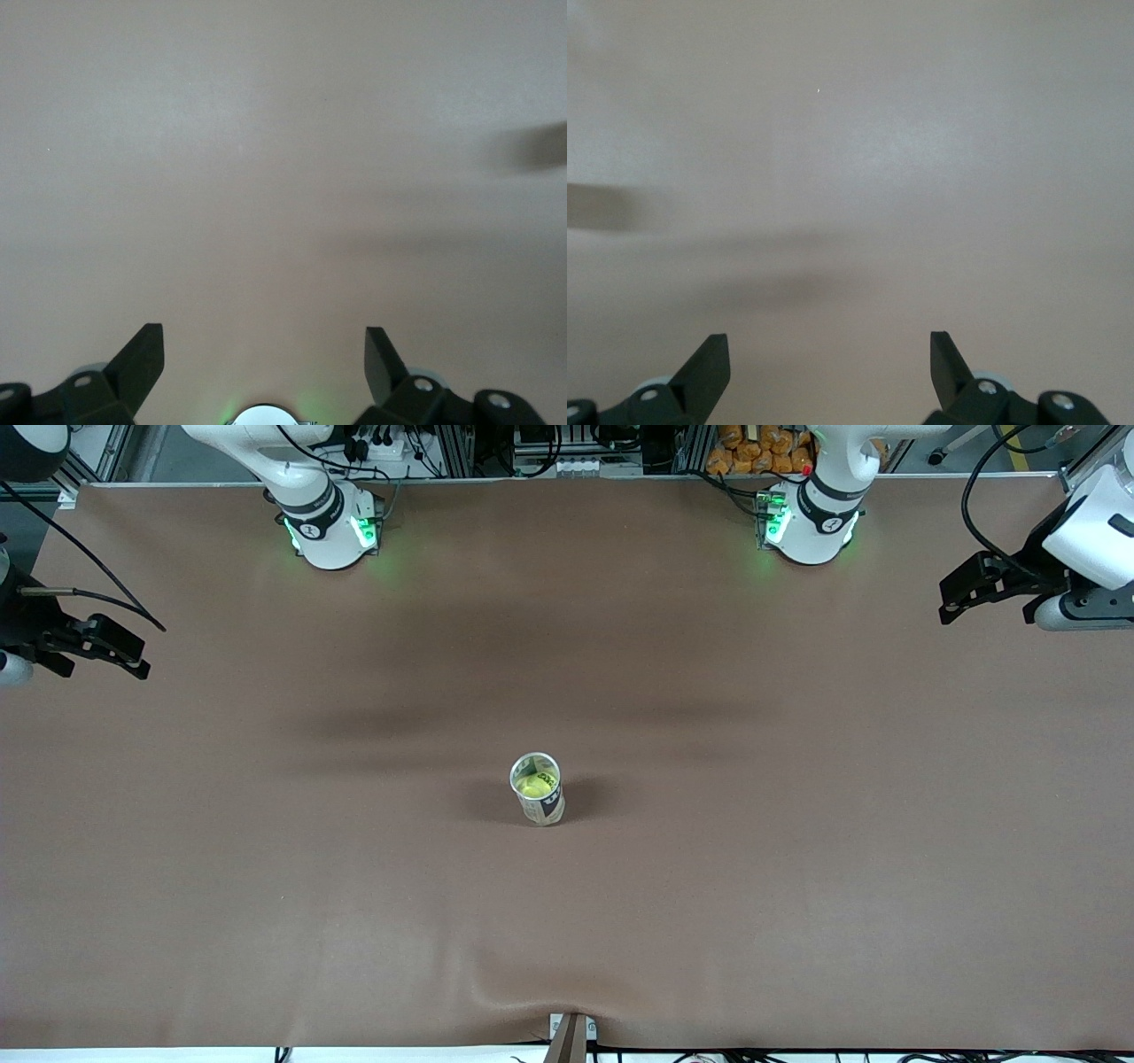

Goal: Insert tennis ball vertically with right arm

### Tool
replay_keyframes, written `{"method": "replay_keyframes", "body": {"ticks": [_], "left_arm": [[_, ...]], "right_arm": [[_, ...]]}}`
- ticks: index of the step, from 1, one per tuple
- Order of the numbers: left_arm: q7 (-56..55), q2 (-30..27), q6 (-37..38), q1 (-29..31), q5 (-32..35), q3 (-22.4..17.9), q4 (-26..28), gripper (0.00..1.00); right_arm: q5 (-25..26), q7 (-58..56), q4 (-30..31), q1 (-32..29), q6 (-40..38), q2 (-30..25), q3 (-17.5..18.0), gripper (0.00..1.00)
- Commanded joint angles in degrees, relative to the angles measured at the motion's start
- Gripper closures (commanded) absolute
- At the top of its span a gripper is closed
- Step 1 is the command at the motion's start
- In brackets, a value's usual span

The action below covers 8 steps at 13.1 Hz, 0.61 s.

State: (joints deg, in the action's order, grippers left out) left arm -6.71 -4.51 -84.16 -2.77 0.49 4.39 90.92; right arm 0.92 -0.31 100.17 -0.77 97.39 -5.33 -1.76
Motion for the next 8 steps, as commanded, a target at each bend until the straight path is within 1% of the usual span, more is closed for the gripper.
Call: {"method": "replay_keyframes", "body": {"ticks": [1,5,8], "left_arm": [[1.1,0.9,0.2,0.5,-0.5,0.3,-1.3,0.00],[1.0,1.1,0.2,0.3,-0.5,0.4,-1.5,0.00],[1.0,1.1,0.2,0.3,-0.5,0.4,-1.5,0.00]], "right_arm": [[-1.0,0.6,-0.4,-0.9,-0.2,0.1,0.6,0.00],[-1.0,0.6,-1.5,-1.0,-0.4,-0.2,0.5,0.00],[-1.0,0.4,-7.3,-1.5,-2.9,-0.2,0.5,0.00]]}}
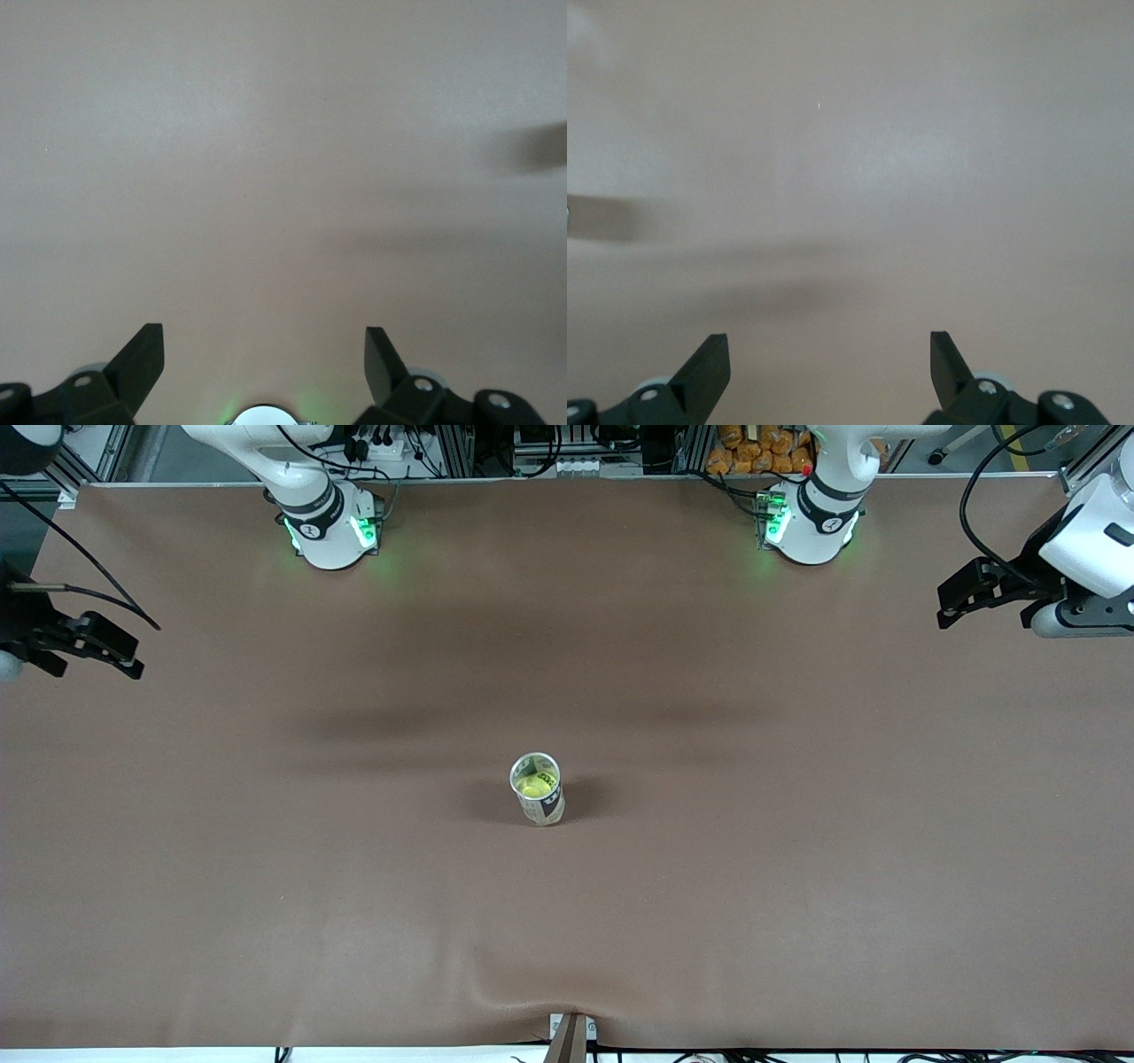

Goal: Insert tennis ball vertically with right arm

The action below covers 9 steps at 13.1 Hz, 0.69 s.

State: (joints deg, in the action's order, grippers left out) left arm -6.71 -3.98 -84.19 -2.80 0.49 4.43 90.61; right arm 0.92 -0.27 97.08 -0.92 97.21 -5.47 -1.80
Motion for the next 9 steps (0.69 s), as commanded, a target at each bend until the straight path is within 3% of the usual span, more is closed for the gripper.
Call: {"method": "replay_keyframes", "body": {"ticks": [1,9], "left_arm": [[1.0,0.6,0.3,0.4,-0.5,0.3,-1.2,0.00],[1.0,0.6,0.3,0.7,-0.6,0.2,-1.6,0.00]], "right_arm": [[-1.0,0.4,-6.1,-1.4,-4.8,-0.1,0.6,0.00],[-0.9,0.5,-8.1,-1.6,-7.2,-0.2,0.7,0.00]]}}
